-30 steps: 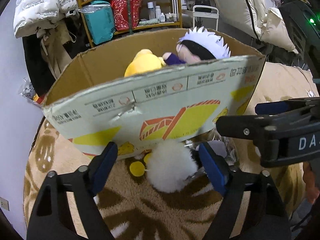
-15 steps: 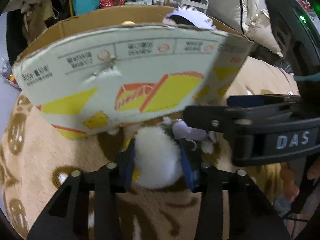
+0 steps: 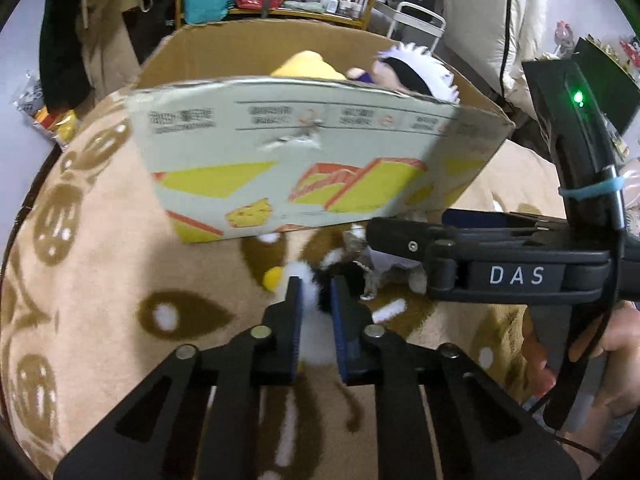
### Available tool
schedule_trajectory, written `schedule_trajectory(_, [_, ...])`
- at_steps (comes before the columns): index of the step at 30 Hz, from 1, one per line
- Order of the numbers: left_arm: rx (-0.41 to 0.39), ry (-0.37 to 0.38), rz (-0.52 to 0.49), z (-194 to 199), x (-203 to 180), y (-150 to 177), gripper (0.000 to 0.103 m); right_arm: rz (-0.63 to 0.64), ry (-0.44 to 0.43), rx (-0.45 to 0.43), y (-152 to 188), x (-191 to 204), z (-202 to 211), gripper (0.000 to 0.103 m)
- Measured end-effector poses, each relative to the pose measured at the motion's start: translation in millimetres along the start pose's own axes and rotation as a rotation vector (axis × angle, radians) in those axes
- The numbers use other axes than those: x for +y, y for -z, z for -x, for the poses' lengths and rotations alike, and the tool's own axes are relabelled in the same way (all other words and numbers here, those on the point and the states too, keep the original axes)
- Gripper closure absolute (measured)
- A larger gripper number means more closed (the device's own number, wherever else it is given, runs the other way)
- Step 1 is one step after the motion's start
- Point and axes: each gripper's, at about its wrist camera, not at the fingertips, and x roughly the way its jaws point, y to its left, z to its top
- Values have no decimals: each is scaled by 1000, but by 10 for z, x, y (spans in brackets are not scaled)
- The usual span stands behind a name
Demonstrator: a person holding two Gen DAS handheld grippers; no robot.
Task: Organize soft objects
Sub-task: 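Grasp the white pompom with the left tool while the right tool grasps the clear bag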
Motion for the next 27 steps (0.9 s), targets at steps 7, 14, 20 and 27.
schedule_trajectory(7, [42, 28, 35, -71, 66, 1, 89, 25, 23, 27, 32, 88, -110, 1])
schedule_trajectory(14, [58, 84, 75, -136, 164, -32, 83, 38, 52, 35, 58, 173, -213, 4])
schedule_trajectory(20, [76, 89, 46, -174, 79, 7, 76, 60, 100, 45, 77, 184, -277, 7])
schedule_trajectory(27, [99, 97, 24, -270, -16, 23, 68, 60, 159, 54, 71, 308, -411, 7])
